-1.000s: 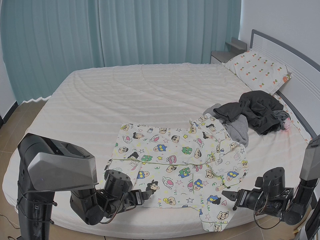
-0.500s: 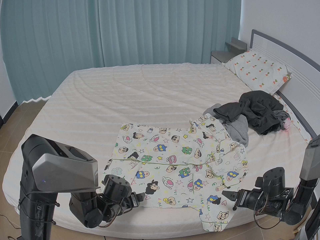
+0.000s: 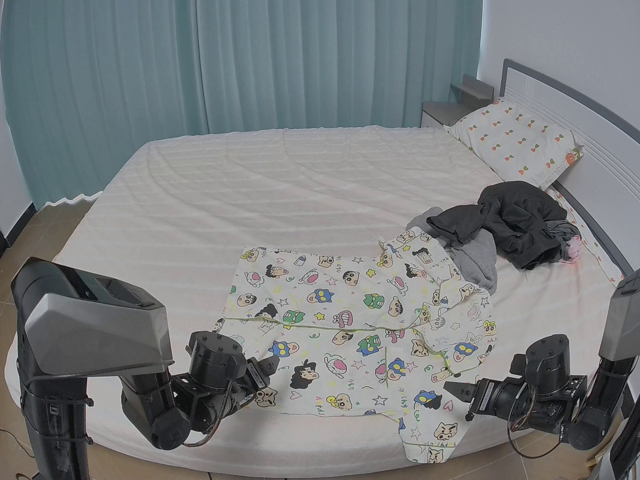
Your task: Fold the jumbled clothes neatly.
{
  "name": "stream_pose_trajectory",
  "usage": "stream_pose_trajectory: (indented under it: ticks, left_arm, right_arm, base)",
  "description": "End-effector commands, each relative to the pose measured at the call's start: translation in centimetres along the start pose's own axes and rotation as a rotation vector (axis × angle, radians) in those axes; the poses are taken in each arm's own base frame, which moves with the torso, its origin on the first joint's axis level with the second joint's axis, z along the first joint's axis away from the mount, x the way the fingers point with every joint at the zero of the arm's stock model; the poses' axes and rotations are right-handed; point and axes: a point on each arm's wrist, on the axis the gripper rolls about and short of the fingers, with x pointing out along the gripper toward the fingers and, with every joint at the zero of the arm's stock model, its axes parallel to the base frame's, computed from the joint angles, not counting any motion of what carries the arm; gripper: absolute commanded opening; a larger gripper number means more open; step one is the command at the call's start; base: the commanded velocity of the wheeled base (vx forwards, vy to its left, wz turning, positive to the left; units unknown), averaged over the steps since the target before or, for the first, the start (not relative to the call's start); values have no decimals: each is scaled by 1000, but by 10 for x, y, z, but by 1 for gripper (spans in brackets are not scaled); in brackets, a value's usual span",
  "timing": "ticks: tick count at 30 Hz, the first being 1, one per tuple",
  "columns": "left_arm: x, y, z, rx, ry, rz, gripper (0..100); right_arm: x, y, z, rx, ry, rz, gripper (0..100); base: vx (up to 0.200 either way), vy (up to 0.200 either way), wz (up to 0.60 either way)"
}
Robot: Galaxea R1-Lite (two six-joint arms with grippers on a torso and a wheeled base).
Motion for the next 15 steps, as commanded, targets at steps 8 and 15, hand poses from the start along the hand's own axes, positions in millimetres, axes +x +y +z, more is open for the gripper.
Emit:
stream_pose_trajectory:
  ticks: [8, 15]
  left_arm:
    - [5, 30, 36, -100, -86, 91, 100]
    - [9, 41, 29, -103, -51, 134, 100]
  right_arm:
    - [-2, -2, -3, -3, 14, -10, 100]
    - [-2, -3, -3, -3, 13, -12, 100]
  base:
    - [0, 0, 0]
    - [0, 0, 0]
